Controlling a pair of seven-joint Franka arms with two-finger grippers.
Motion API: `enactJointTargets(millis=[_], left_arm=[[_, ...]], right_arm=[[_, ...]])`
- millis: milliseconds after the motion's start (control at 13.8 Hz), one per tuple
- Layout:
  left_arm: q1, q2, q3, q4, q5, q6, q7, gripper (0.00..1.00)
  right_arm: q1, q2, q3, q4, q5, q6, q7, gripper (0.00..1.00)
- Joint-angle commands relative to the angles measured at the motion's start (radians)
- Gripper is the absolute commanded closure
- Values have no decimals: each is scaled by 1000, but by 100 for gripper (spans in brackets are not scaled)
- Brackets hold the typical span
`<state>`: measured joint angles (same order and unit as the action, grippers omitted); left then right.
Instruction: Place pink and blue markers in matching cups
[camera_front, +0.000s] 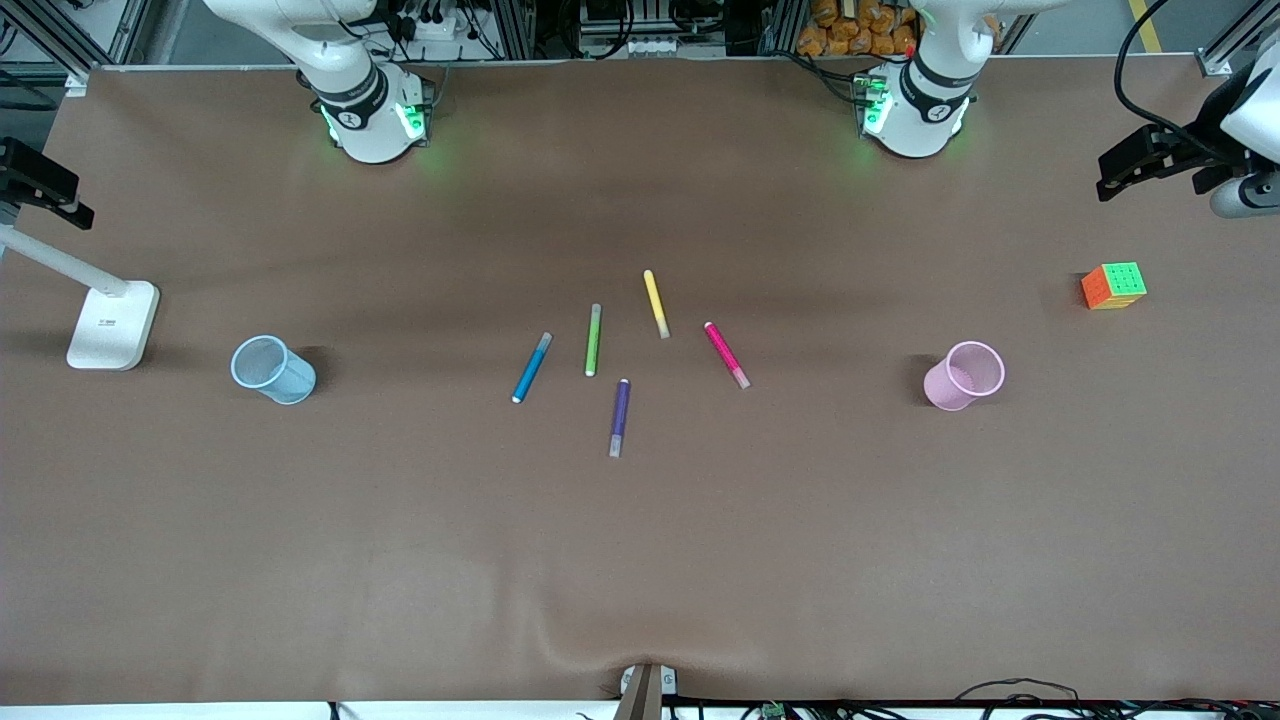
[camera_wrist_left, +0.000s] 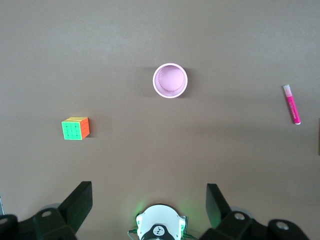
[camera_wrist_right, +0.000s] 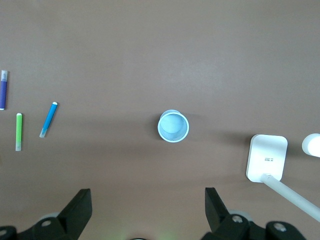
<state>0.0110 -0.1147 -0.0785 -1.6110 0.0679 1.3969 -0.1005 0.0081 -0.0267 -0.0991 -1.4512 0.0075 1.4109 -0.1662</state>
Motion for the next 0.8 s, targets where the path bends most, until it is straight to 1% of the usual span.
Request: enactJointTargets(millis=[0, 726], left_arm=[[3, -2, -6, 2, 6, -15, -1, 0], [3, -17, -6, -32, 6, -15, 10, 0]], right_arm=[[-2, 4, 1, 6, -9, -9, -7, 0], [0, 4, 1, 6, -7, -15, -7, 0]])
